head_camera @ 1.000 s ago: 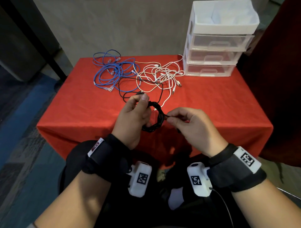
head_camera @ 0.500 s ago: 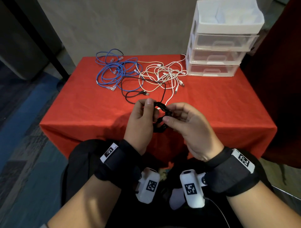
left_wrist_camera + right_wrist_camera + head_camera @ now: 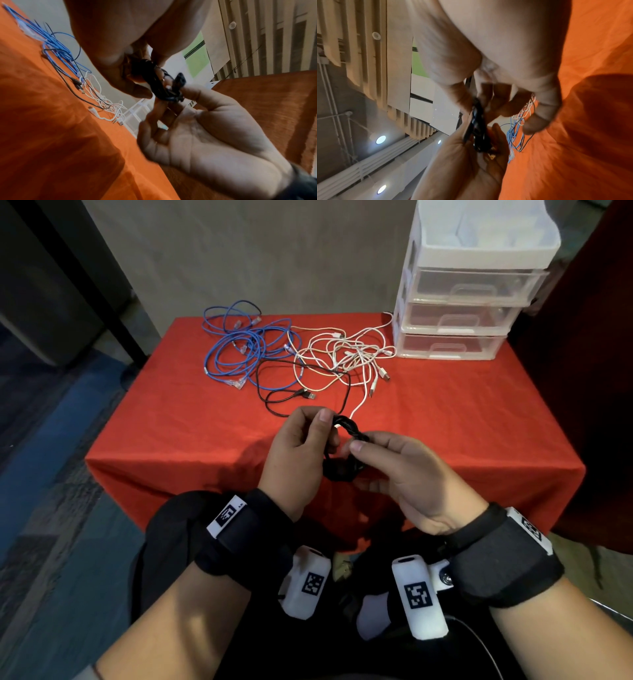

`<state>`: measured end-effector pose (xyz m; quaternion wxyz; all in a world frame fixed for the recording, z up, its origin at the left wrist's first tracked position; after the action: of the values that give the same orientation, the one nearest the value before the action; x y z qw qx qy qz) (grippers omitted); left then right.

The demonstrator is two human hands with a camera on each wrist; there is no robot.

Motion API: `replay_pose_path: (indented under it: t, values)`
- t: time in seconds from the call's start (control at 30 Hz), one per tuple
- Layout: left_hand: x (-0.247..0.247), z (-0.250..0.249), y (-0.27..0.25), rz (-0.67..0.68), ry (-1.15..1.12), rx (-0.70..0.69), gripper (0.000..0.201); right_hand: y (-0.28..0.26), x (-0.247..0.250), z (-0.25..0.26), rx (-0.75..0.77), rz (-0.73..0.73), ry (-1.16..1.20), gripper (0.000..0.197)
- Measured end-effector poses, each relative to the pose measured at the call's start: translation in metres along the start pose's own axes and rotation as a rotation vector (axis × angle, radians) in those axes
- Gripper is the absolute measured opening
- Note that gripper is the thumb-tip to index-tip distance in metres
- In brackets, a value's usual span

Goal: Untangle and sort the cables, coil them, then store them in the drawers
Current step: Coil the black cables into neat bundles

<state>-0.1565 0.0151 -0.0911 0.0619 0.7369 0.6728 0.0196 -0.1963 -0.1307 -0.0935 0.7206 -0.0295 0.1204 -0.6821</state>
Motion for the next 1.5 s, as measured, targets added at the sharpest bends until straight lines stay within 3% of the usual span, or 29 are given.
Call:
replay_pose_path:
  t: [0.17, 0.33, 0.4, 0.57, 0.73, 0.93, 1.07, 1.17, 1.3, 1.4, 1.5]
  values:
    - [-0.007, -0.009, 0.003, 0.013, -0.114, 0.049, 0.016, -0.001, 0.0, 0.004, 0.048, 0.059, -0.148, 0.02]
    - [-0.008, -0.011, 0.007, -0.004, -0.13, 0.077, 0.013, 0.005, 0.007, 0.008, 0.242, 0.116, -0.587, 0.016]
    - [-0.007, -0.011, 0.007, 0.005, -0.179, 0.104, 0.015, 0.006, 0.007, 0.004, 0.281, 0.099, -0.536, 0.011]
    - [-0.007, -0.012, 0.002, 0.06, -0.266, 0.167, 0.017, 0.006, 0.007, -0.009, 0.306, -0.049, -0.388, 0.025]
    - [-0.001, -0.01, 0.003, 0.066, -0.29, 0.184, 0.023, 0.007, 0.009, -0.004, 0.274, -0.067, -0.256, 0.029]
    - [-0.003, -0.004, 0.003, 0.061, -0.296, 0.27, 0.025, 0.009, 0.02, -0.004, 0.253, -0.051, -0.237, 0.01]
    - [0.001, 0.005, 0.001, 0.095, -0.228, 0.401, 0.04, 0.011, 0.025, -0.007, 0.173, -0.092, -0.161, 0.01]
    - [0.005, 0.012, -0.002, 0.123, -0.184, 0.451, 0.036, 0.011, 0.026, -0.008, 0.139, -0.101, -0.108, 0.009]
    - [0.007, 0.02, -0.003, 0.134, -0.091, 0.356, 0.015, 0.011, 0.027, -0.01, 0.125, -0.097, -0.1, 0.009]
    - [0.008, 0.019, -0.003, 0.117, -0.06, 0.295, 0.03, 0.01, 0.028, -0.009, 0.12, -0.08, -0.08, 0.008]
    - [0.01, 0.022, 0.002, 0.075, -0.07, 0.275, 0.035, 0.01, 0.029, -0.011, 0.105, -0.054, -0.03, 0.023]
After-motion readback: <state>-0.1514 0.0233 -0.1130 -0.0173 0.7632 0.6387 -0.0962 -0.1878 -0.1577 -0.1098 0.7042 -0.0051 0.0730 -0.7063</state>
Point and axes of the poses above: each hand's wrist, its own y-axis towards the middle knuckle, its own x-axis out of the back of the hand, z = x × y, the point moved 2 cm from there along y, towards the middle knuckle, and after that the axes turned 3 degrees about -y, right-handed, at the moved point
